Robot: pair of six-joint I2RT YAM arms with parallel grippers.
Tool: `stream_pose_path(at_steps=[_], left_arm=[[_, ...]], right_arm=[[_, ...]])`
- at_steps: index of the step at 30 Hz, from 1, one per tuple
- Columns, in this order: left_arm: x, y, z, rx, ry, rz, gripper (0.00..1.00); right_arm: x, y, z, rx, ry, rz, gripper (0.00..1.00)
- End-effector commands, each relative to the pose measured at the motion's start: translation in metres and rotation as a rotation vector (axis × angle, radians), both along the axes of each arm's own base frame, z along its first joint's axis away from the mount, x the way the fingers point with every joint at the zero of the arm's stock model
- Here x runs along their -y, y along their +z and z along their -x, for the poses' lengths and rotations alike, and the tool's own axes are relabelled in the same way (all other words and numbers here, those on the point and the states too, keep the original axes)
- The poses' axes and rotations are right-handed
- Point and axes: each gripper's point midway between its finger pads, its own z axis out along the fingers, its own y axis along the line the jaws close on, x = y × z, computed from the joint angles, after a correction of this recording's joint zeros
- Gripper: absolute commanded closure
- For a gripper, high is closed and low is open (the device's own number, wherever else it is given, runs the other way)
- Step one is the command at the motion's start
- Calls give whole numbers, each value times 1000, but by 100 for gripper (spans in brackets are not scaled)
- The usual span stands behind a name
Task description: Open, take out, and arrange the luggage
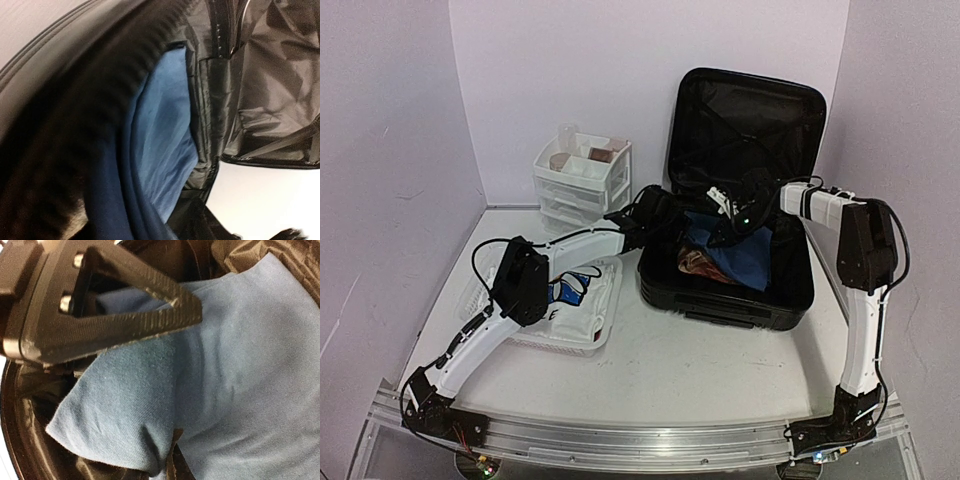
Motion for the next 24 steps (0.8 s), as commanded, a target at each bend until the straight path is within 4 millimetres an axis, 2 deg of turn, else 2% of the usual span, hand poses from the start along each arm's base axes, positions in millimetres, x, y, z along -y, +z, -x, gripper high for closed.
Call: stream_pose_path(at_steps=[1,5,9,10,14,15,17,18,20,23,24], left_arm=[[5,38,-14,114,17,80,56],[8,45,-17,155,16,91,49],[13,44,-13,174,-4,85,49],[14,44,-12,181,-9,81,52],[15,53,-11,221,-27,65,75],[14,60,-11,247,-32,57,82],[12,75,-11,312,-51,27,96],[11,82,-10,343,-62,11,100],[10,101,-7,415,-87,-21,100],[10,134,1,559,-135,-80,100],[11,146,4,617,-151,-99,100]], right_arm=[[-5,42,-1,129,43,-37,100],[-8,41,3,135,59,-31,100],[-13,43,4,147,69,-27,100],[-14,43,4,149,70,-26,100],[-14,46,5,155,66,-21,99],[-12,47,5,153,53,-18,91],[-6,52,5,155,4,0,64],[-4,54,5,154,-16,3,51],[4,65,6,172,-70,23,31],[18,97,13,241,-148,25,4],[21,110,16,269,-165,17,2]])
